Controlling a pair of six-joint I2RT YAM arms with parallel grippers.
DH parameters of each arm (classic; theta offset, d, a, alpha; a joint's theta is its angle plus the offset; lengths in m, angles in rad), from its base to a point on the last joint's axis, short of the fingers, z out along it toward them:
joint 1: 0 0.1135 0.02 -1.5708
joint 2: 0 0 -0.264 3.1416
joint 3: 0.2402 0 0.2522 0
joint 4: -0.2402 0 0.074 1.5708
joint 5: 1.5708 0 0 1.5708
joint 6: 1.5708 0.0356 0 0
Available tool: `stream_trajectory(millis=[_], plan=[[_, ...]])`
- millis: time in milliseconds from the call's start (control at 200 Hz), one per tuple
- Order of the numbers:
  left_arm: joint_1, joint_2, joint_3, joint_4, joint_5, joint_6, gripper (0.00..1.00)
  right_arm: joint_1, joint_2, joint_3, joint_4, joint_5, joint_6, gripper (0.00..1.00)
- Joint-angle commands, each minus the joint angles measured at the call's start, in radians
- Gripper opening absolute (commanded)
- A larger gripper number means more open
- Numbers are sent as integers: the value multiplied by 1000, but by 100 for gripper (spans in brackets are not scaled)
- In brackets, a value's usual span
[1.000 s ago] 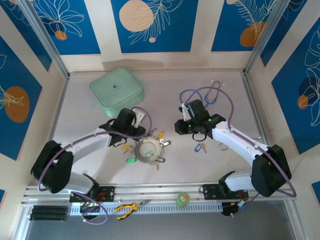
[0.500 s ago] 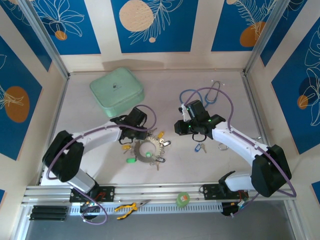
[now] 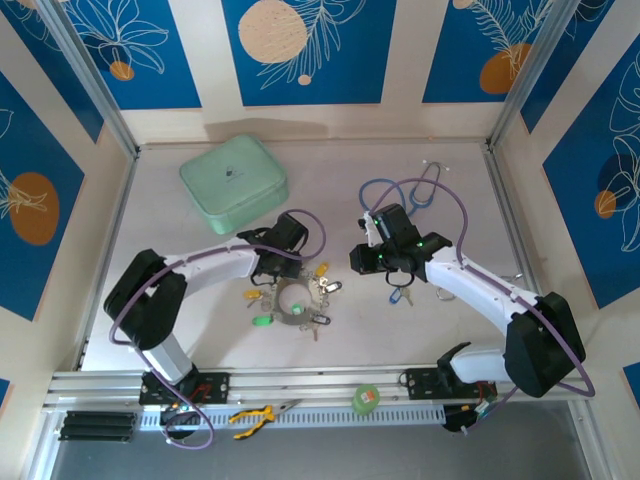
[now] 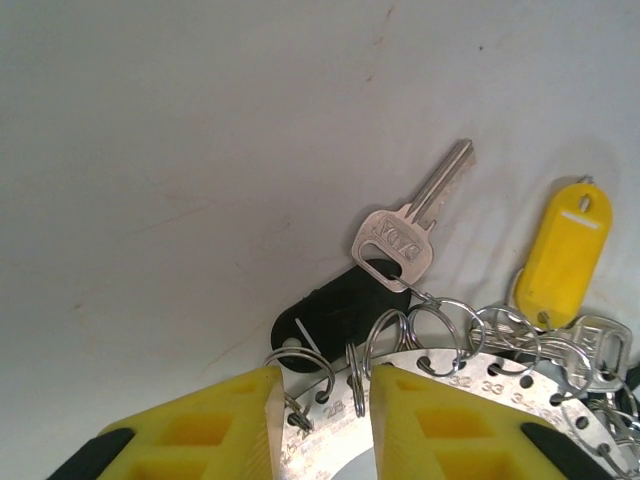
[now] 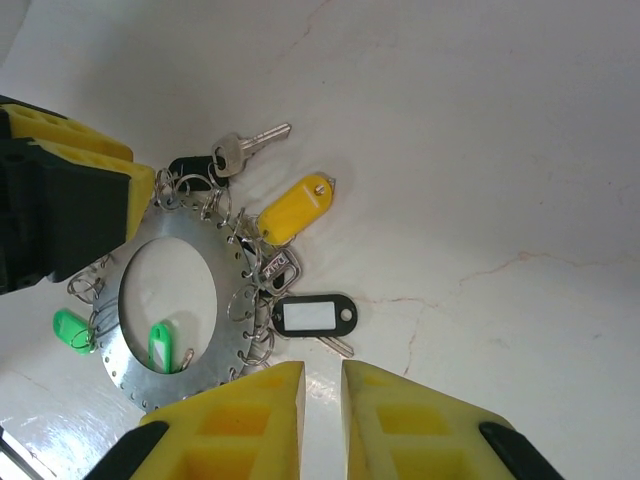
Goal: Put the keys on the keyring
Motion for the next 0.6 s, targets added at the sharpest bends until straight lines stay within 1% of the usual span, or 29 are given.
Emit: stream_trajectory(millis=[0,285,595], plan=[[-4,29,33,-32,7,17,26,5,-28,-13,-18,-4,14,18],[-5,58,49,-25,27,25,20,5,-32,-13,-22,2,14,18],[-3,39,39,-9,37,24,19,5,-37,-13,-29,5,14,18]])
